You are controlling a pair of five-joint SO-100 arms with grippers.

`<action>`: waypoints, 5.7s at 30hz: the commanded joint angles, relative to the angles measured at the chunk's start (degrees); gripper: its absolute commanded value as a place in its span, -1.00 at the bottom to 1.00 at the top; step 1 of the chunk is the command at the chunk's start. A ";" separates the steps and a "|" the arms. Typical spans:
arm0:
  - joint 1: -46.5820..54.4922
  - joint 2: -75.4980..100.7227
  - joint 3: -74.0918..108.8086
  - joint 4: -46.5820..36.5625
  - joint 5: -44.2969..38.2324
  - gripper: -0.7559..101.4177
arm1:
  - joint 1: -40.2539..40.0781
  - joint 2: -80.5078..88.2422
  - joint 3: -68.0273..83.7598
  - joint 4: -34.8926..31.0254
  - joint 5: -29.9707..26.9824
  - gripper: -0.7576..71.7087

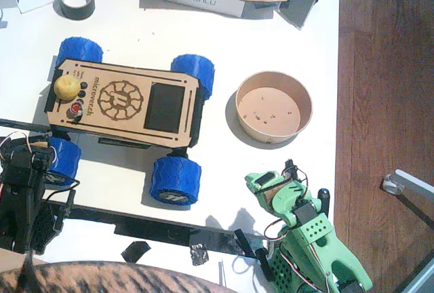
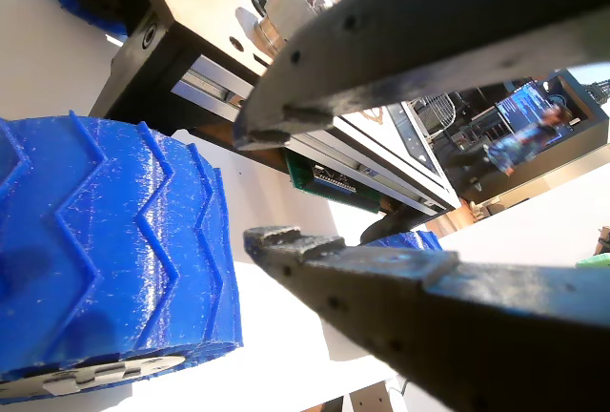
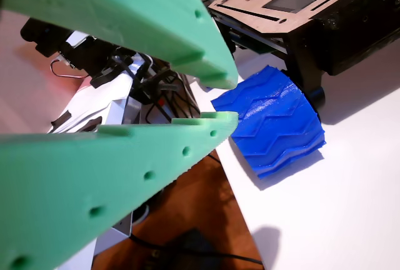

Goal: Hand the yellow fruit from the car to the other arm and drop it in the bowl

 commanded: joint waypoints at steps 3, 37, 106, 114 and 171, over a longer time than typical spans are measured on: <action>-0.26 -37.00 -9.93 -16.26 0.09 -0.74 | -1.41 0.35 -0.18 -1.14 -0.70 -0.98; 0.53 -43.77 -30.76 -7.38 -0.44 -0.69 | -1.41 0.35 -0.18 -1.14 -0.79 -0.98; 3.25 -101.60 -76.29 -21.53 0.00 0.12 | -1.49 0.35 -0.18 -1.14 -0.88 -0.98; 3.78 -105.03 -77.61 -21.97 0.18 0.11 | -1.49 0.35 -0.18 -1.14 -0.88 -0.98; 4.04 -84.73 -76.29 -8.79 -1.41 -0.99 | -1.85 0.35 -0.18 -1.14 -0.88 -0.98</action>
